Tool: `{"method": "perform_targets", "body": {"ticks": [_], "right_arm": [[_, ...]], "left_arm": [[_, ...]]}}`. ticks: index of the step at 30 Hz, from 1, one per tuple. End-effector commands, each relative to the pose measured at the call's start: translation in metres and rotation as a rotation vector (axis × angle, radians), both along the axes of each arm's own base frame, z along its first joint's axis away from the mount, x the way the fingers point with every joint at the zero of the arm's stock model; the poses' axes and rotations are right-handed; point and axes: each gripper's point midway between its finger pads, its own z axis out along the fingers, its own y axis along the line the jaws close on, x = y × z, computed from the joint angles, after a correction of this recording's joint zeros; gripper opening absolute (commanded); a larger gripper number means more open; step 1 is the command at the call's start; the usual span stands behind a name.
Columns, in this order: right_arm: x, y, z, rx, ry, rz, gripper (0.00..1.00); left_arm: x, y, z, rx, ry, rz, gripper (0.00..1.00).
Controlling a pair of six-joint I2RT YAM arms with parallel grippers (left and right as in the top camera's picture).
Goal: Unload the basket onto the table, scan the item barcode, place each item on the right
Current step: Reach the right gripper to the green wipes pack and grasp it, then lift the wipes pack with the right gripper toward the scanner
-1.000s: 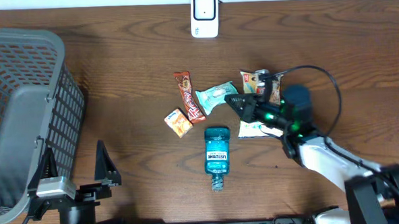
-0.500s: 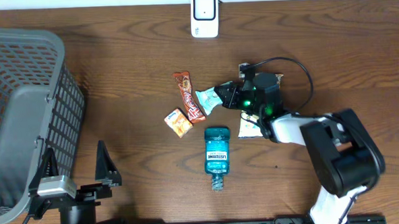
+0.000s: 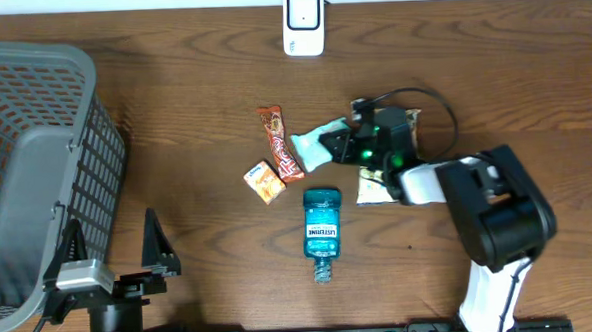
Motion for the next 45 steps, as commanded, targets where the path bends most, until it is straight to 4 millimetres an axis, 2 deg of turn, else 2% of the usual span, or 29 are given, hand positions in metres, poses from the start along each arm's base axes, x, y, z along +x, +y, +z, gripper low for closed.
{"method": "perform_targets", "body": {"ticks": [1, 5, 8, 11, 14, 18, 19, 20, 22, 23, 29, 32, 34, 41, 44, 45], "right_arm": [[0.007, -0.021, 0.054, 0.035, -0.099, -0.002, 0.02], [0.002, -0.040, 0.099, -0.042, -0.156, -0.053, 0.03], [-0.012, -0.055, 0.110, -0.194, -0.150, -0.133, 0.04], [-0.026, -0.063, 0.101, -0.345, -0.122, -0.191, 0.09], [-0.038, -0.060, 0.083, -0.441, -0.068, -0.203, 0.11], [-0.046, -0.055, 0.069, -0.523, 0.010, -0.219, 0.20], [-0.046, -0.054, 0.068, -0.534, 0.039, -0.222, 0.25], [-0.045, -0.053, 0.067, -0.541, 0.070, -0.225, 0.36], [-0.041, -0.051, 0.064, -0.549, 0.136, -0.239, 0.51], [-0.039, -0.050, 0.062, -0.545, 0.170, -0.249, 0.56], [-0.029, -0.046, 0.027, -0.482, 0.368, -0.403, 0.54], [-0.030, -0.046, 0.006, -0.445, 0.457, -0.482, 0.53], [-0.031, -0.043, -0.004, -0.435, 0.484, -0.490, 0.49], [-0.027, -0.040, -0.006, -0.449, 0.454, -0.502, 0.54], [-0.027, -0.032, -0.004, -0.439, 0.440, -0.450, 0.45], [-0.028, -0.027, -0.002, -0.429, 0.436, -0.417, 0.38]], "left_arm": [[0.001, -0.001, -0.007, -0.012, 0.023, -0.008, 0.98], [0.002, -0.001, -0.023, -0.026, 0.090, -0.008, 0.98], [0.002, -0.001, -0.036, -0.036, 0.140, -0.008, 0.98], [0.001, -0.001, -0.049, -0.046, 0.192, -0.007, 0.98], [0.001, -0.001, -0.059, -0.054, 0.232, -0.007, 0.98], [-0.001, -0.002, -0.072, -0.065, 0.284, -0.007, 0.98], [-0.002, -0.002, -0.075, -0.067, 0.296, -0.007, 0.98], [-0.002, -0.002, -0.076, -0.068, 0.303, -0.007, 0.98], [-0.003, -0.002, -0.080, -0.071, 0.318, -0.007, 0.98], [-0.003, -0.002, -0.081, -0.073, 0.324, -0.007, 0.98], [-0.004, -0.002, -0.085, -0.076, 0.339, -0.007, 0.98], [-0.004, -0.002, -0.085, -0.076, 0.339, -0.007, 0.98], [-0.004, -0.002, -0.086, -0.076, 0.342, -0.007, 0.98], [-0.005, -0.002, -0.091, -0.081, 0.364, -0.007, 0.98], [-0.006, -0.003, -0.094, -0.083, 0.377, -0.007, 0.98], [-0.006, -0.003, -0.096, -0.085, 0.383, -0.007, 0.98]]}}
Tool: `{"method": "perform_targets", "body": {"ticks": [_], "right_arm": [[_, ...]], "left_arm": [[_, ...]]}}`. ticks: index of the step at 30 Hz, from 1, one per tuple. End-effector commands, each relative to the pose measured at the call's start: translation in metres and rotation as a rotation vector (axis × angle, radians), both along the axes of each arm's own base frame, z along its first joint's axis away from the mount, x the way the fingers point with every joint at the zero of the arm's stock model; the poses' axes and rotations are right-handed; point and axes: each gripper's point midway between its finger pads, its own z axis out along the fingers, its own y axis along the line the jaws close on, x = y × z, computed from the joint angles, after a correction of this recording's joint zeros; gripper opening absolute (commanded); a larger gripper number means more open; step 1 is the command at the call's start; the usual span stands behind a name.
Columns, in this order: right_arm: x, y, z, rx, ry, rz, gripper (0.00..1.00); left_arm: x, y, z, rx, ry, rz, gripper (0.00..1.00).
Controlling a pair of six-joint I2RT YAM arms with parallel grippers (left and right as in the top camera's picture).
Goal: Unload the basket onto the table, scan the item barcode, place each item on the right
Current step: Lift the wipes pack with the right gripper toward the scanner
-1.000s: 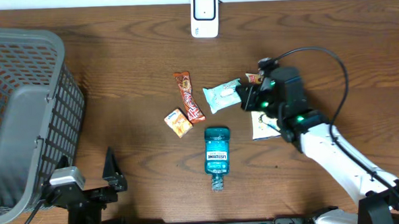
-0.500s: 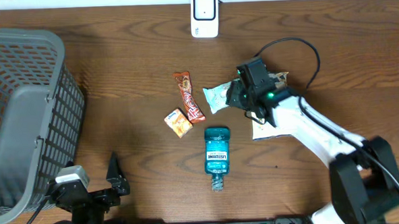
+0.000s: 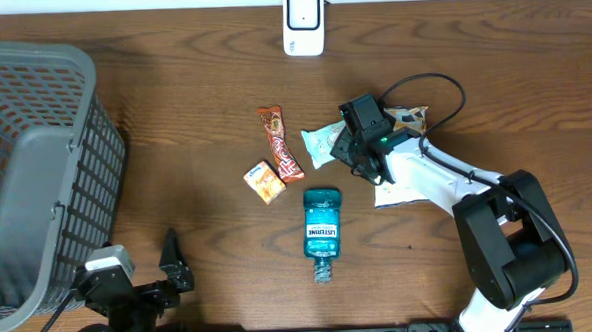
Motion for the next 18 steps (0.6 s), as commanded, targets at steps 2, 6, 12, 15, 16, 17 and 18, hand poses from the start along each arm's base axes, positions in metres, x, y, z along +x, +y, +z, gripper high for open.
{"method": "perform_targets", "body": {"ticks": [2, 6, 12, 15, 16, 17, 18], "right_arm": [[-0.004, 0.029, 0.016, 0.098, 0.000, 0.115, 0.20], [0.004, 0.059, 0.066, 0.225, -0.096, 0.252, 0.03], [0.046, 0.063, 0.095, 0.170, -0.332, 0.289, 0.01], [0.056, 0.066, 0.082, 0.156, -0.352, 0.292, 0.01], [0.059, 0.067, 0.074, 0.155, -0.353, 0.295, 0.01], [0.062, 0.069, 0.065, 0.156, -0.351, 0.295, 0.01], [0.065, 0.071, 0.057, 0.158, -0.347, 0.297, 0.01]], "left_arm": [[-0.001, -0.002, -0.004, -0.015, 0.015, -0.005, 0.98], [-0.002, -0.002, -0.007, -0.017, 0.027, -0.005, 0.98], [-0.002, -0.002, -0.007, -0.017, 0.027, -0.005, 0.98], [-0.002, -0.002, -0.007, -0.017, 0.027, -0.005, 0.98], [-0.002, -0.002, -0.007, -0.017, 0.028, -0.005, 0.98], [-0.002, -0.002, -0.008, -0.018, 0.031, -0.005, 0.98], [-0.002, -0.002, -0.009, -0.019, 0.036, -0.005, 0.98]]}}
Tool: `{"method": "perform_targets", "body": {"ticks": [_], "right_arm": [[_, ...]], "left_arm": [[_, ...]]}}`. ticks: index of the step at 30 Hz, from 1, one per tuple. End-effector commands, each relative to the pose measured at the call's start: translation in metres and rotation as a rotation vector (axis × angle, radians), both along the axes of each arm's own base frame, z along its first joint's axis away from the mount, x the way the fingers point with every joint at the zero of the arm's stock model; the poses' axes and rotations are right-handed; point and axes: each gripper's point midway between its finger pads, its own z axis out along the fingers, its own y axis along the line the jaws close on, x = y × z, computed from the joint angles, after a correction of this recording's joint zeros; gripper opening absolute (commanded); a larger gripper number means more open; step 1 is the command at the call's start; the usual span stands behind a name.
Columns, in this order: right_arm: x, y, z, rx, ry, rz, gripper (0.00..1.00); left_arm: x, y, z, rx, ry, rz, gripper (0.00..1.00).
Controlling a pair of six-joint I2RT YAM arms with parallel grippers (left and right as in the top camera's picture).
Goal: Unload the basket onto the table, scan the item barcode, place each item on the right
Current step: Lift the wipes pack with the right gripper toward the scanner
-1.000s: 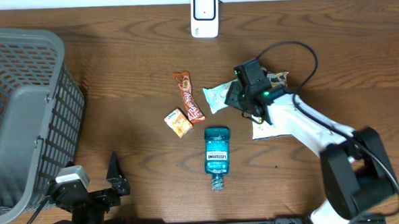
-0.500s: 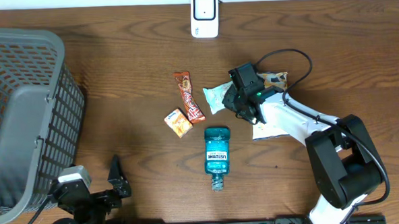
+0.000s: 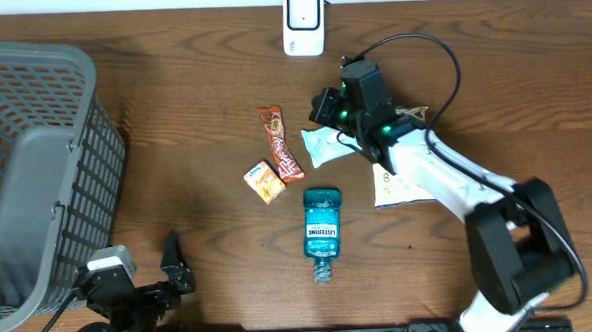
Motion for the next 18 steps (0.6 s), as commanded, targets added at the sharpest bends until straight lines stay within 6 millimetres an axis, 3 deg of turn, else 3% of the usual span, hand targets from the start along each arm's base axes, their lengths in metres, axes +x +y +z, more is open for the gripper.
{"method": "perform_targets", "body": {"ticks": [1, 5, 9, 13, 18], "right_arm": [[0.003, 0.009, -0.047, -0.057, 0.036, 0.036, 0.01], [0.007, 0.018, -0.072, -0.056, 0.071, 0.072, 0.01], [0.002, 0.028, -0.079, -0.074, 0.096, 0.165, 0.01], [-0.032, 0.038, -0.085, -0.087, 0.185, 0.363, 0.01], [-0.076, 0.013, -0.096, -0.255, 0.343, 0.529, 0.01]], "left_arm": [[-0.001, -0.002, -0.005, -0.016, 0.017, -0.004, 0.98], [-0.004, -0.002, -0.013, -0.022, 0.051, -0.004, 0.98], [-0.009, -0.003, -0.026, -0.034, 0.110, -0.004, 0.98], [-0.016, -0.005, -0.042, -0.047, 0.178, -0.004, 0.98], [-0.022, -0.006, -0.052, -0.057, 0.224, -0.003, 0.98]]}}
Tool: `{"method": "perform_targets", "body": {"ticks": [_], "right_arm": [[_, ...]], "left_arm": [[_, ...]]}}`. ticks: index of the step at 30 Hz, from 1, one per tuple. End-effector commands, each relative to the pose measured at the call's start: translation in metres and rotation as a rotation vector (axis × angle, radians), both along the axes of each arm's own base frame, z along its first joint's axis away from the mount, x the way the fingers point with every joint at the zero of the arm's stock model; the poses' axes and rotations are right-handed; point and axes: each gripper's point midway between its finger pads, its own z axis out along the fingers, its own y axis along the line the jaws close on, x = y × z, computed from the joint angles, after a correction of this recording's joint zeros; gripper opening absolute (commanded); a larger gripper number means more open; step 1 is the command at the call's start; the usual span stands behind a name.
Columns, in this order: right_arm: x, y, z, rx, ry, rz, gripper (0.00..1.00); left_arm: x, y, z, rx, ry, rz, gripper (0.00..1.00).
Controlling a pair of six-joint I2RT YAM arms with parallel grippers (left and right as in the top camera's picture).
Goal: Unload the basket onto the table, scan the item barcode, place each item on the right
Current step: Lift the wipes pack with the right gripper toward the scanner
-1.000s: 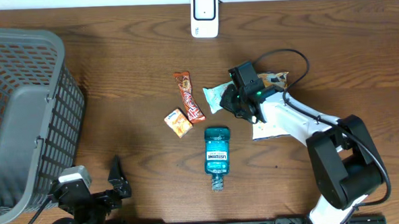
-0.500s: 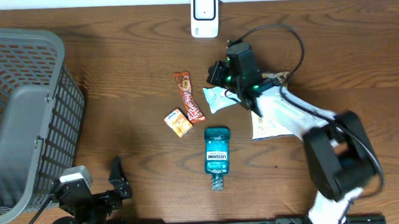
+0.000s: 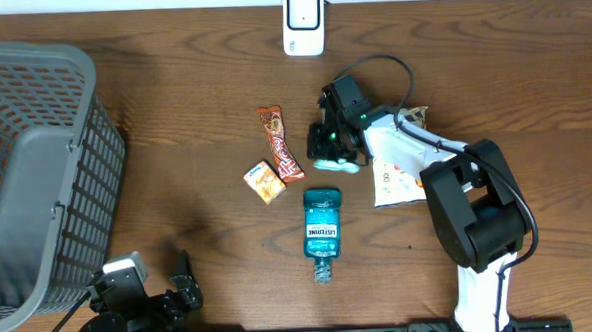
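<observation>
My right gripper [image 3: 325, 145] points down at the table's middle, shut on a pale green packet [image 3: 338, 165]; only a sliver of the packet shows under the fingers. The white barcode scanner [image 3: 303, 22] stands at the far edge, well beyond the gripper. My left gripper [image 3: 181, 289] sits low at the front left, away from every item, and its jaws are too small and dark to read.
A brown candy bar [image 3: 280, 142] and a small orange box [image 3: 264, 181] lie left of the right gripper. A blue mouthwash bottle [image 3: 323, 223] lies in front of it, and a white snack bag [image 3: 397, 178] under the arm. A grey basket [image 3: 36, 167] fills the left side.
The right gripper has dropped from behind the packet to directly over it, and the packet, then flat and plain to see, is now mostly hidden. The left arm has shifted slightly lower.
At first the right gripper held the green packet from the right, and the left gripper stood wide open at the front left. Then the right arm stretched out with the packet turned, and the left arm had folded lower. Now the gripper stands over the packet.
</observation>
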Motion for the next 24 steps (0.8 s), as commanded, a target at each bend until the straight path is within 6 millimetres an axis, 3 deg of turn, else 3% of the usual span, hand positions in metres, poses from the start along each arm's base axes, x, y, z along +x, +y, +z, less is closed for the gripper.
{"method": "perform_targets", "body": {"ticks": [1, 5, 9, 10, 12, 13, 14, 17, 24], "right_arm": [[-0.019, -0.006, 0.014, -0.080, -0.015, 0.221, 0.01], [-0.021, -0.058, 0.024, -0.350, 0.028, 0.195, 0.01], [-0.013, -0.060, 0.069, -0.369, -0.046, 0.287, 0.05], [-0.010, -0.058, 0.083, -0.367, -0.077, 0.301, 0.11], [-0.003, -0.054, 0.106, -0.371, -0.154, 0.328, 0.41], [0.002, -0.055, 0.112, -0.398, -0.197, 0.337, 0.48], [0.009, -0.062, 0.114, -0.469, -0.238, 0.334, 0.54], [0.021, -0.085, 0.103, -0.679, -0.285, 0.316, 0.56], [0.008, -0.065, 0.055, -0.773, -0.285, 0.479, 0.63]], "left_arm": [[0.000, -0.002, -0.001, -0.014, 0.002, -0.002, 0.98], [0.000, -0.002, -0.001, -0.014, 0.002, -0.002, 0.98], [0.000, -0.002, -0.001, -0.014, 0.002, -0.002, 0.98], [0.000, -0.002, -0.001, -0.014, 0.002, -0.002, 0.98], [0.000, -0.002, -0.001, -0.014, 0.001, -0.002, 0.98], [0.000, -0.002, -0.001, -0.014, 0.002, -0.002, 0.98], [0.000, -0.002, -0.001, -0.014, 0.001, -0.002, 0.98], [0.000, -0.002, -0.001, -0.014, 0.002, -0.002, 0.98], [0.000, -0.001, -0.001, -0.014, 0.002, -0.001, 0.98]]}}
